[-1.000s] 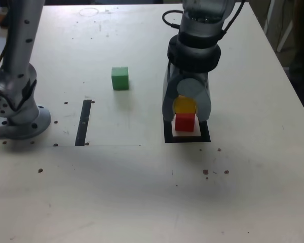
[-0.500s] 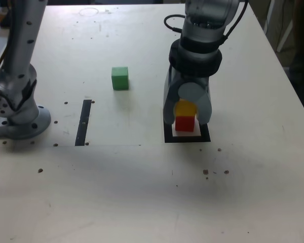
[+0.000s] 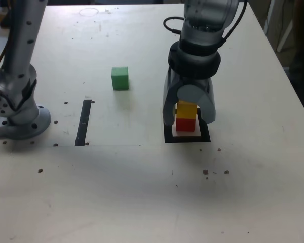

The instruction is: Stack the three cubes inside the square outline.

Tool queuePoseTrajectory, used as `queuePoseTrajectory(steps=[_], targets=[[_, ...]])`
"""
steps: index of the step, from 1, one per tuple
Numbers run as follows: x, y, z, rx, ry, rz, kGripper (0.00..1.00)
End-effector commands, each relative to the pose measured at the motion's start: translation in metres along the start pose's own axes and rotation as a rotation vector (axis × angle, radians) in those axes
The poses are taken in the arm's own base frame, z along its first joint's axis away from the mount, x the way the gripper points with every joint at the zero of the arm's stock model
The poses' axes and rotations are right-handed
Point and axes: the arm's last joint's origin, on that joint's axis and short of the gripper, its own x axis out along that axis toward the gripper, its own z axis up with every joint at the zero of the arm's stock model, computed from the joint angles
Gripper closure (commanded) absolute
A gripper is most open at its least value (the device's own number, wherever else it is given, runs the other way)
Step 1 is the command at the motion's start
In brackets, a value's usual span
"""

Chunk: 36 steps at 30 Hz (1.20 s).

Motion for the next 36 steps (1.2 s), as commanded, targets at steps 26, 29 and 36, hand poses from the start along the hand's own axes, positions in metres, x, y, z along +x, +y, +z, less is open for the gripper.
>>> queuePoseTrajectory(steps=[26, 29, 36], targets=[[-0.040, 0.068, -0.124, -0.196, 0.001, 0.080, 0.01], [-0.034, 0.078, -0.137, -0.204, 0.011, 0.074, 0.01], [-0.009, 0.098, -0.158, -0.194, 0.038, 0.070, 0.01]])
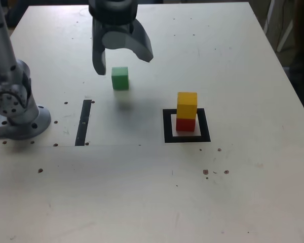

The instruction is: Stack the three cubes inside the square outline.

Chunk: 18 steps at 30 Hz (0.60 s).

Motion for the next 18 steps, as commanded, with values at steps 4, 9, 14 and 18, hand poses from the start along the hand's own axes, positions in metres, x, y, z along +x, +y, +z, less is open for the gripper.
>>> queuePoseTrajectory(steps=[4, 9, 14, 18], targets=[[0.018, 0.013, -0.004, 0.010, 0.013, 0.002, 0.01], [0.028, 0.022, -0.001, 0.018, 0.024, 0.007, 0.01], [0.040, 0.031, 0.007, 0.010, 0.045, 0.005, 0.01], [0.053, 0.039, 0.014, -0.001, 0.069, -0.006, 0.02]])
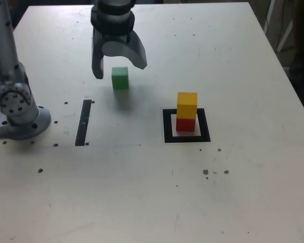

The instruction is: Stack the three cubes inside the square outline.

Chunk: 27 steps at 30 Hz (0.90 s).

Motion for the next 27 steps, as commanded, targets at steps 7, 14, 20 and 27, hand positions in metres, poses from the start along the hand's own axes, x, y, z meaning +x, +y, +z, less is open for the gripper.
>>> queuePoseTrajectory(steps=[7, 14, 20, 27], targets=[[0.026, 0.015, 0.016, -0.023, 0.042, -0.021, 0.08], [0.035, 0.020, 0.024, -0.035, 0.032, -0.023, 0.32], [0.036, 0.020, 0.025, -0.047, 0.025, -0.023, 0.66], [0.038, 0.020, 0.024, -0.048, 0.031, -0.029, 0.69]])
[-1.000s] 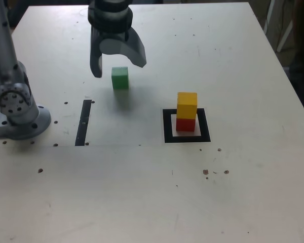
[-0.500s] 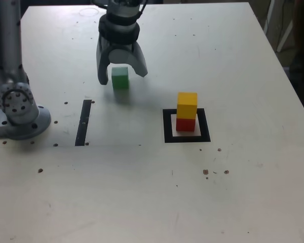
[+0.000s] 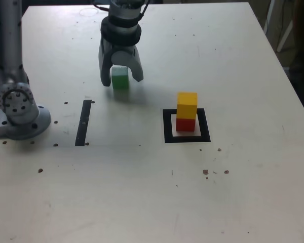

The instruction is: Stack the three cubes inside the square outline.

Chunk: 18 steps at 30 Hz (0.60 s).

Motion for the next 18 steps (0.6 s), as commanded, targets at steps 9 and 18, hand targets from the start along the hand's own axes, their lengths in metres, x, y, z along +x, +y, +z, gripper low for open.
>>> queuePoseTrajectory(steps=[9, 18], targets=[[0.0010, 0.0002, 0.0000, -0.002, 0.004, -0.005, 0.69], [-0.0039, 0.0003, -0.0018, -0.003, -0.006, -0.005, 0.69]])
